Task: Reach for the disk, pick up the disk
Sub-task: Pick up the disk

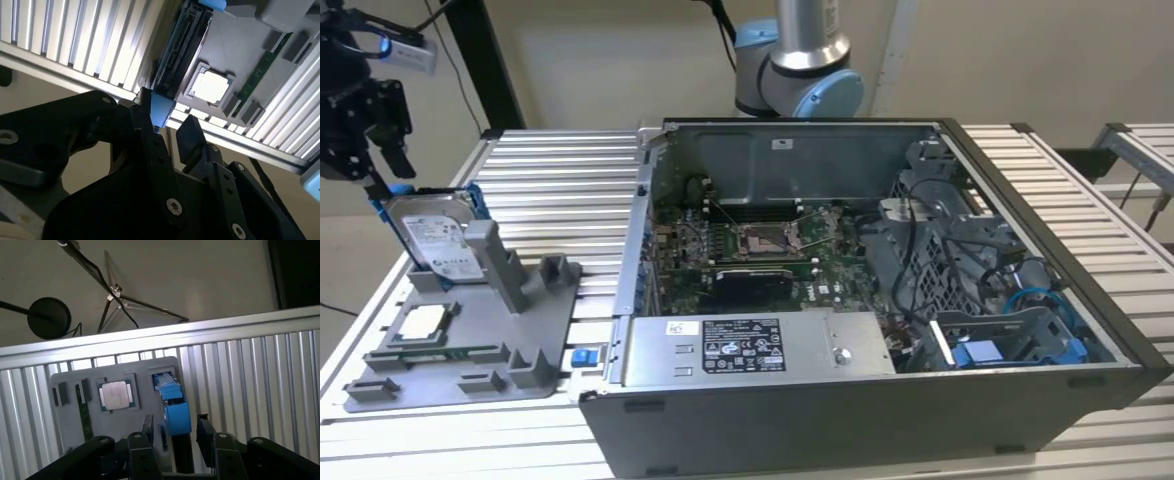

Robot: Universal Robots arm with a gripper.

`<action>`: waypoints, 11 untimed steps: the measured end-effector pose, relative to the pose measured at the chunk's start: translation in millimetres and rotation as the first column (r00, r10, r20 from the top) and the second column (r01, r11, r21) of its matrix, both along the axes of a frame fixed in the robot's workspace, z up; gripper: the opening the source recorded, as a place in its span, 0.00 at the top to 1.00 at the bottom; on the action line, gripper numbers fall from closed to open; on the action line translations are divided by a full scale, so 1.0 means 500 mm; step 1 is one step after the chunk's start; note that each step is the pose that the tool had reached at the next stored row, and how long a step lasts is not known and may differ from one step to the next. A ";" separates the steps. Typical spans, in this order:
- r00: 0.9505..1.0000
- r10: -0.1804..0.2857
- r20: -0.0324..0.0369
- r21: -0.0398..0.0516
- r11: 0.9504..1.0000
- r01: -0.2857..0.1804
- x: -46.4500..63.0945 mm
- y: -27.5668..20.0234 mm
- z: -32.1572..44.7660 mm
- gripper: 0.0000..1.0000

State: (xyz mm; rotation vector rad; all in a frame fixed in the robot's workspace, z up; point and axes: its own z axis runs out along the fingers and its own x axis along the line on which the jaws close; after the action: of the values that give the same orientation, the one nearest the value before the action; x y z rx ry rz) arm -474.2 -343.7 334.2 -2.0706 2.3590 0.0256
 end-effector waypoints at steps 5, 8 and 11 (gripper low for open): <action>0.999 0.038 0.000 0.002 0.999 -0.038 0.000 0.0002 -0.013 0.00; 0.999 0.053 0.000 0.002 0.999 -0.053 0.000 0.0000 -0.023 0.00; 0.998 0.059 -0.001 0.002 0.998 -0.059 0.000 0.0000 -0.033 0.00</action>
State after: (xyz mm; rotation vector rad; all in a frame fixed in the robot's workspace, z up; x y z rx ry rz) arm -474.3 -343.6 317.7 -2.1386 2.2972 0.0294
